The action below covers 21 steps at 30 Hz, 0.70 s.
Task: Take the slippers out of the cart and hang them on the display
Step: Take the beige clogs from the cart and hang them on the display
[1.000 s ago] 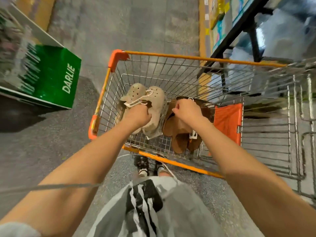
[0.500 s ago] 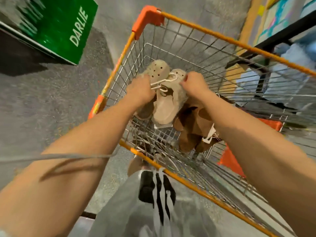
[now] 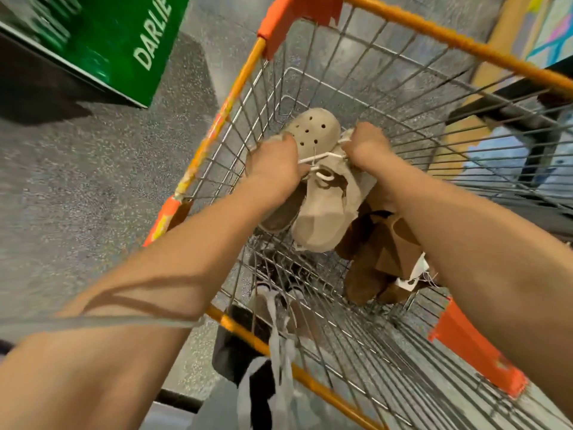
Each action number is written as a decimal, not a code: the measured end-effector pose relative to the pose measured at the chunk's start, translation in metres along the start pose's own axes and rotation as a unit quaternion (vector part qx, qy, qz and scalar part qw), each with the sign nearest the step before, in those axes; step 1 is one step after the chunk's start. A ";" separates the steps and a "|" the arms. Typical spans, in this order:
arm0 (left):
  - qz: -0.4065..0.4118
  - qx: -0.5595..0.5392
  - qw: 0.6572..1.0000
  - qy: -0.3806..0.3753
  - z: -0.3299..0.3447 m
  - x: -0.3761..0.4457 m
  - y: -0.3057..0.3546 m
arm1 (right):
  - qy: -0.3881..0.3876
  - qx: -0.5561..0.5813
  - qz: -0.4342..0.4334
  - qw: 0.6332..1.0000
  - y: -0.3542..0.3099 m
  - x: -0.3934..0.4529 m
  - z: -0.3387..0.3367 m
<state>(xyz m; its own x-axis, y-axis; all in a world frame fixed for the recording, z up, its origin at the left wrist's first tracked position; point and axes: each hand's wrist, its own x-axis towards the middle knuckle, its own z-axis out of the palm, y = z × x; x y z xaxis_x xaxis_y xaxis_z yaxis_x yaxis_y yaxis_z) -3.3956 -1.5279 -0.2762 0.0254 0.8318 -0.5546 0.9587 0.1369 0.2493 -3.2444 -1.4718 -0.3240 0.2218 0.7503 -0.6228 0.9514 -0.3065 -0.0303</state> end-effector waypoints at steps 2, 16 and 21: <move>-0.001 0.003 1.000 -0.010 0.005 -0.001 0.009 | 0.010 -0.025 -0.006 1.000 0.003 0.005 0.003; -0.052 -0.072 0.996 -0.018 0.051 -0.028 0.049 | -0.054 -0.018 -0.110 0.992 0.057 0.003 -0.025; -0.025 -0.075 0.997 0.012 0.058 -0.037 0.050 | -0.052 0.052 -0.104 0.992 0.085 -0.006 -0.006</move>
<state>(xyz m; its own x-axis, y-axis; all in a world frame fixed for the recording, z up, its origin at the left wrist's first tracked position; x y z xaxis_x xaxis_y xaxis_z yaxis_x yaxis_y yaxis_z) -3.3319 -1.5826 -0.2894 -0.0298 0.8343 -0.5505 0.9050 0.2563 0.3395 -3.1637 -1.4987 -0.3181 -0.0059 0.7409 -0.6716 0.9458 -0.2140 -0.2444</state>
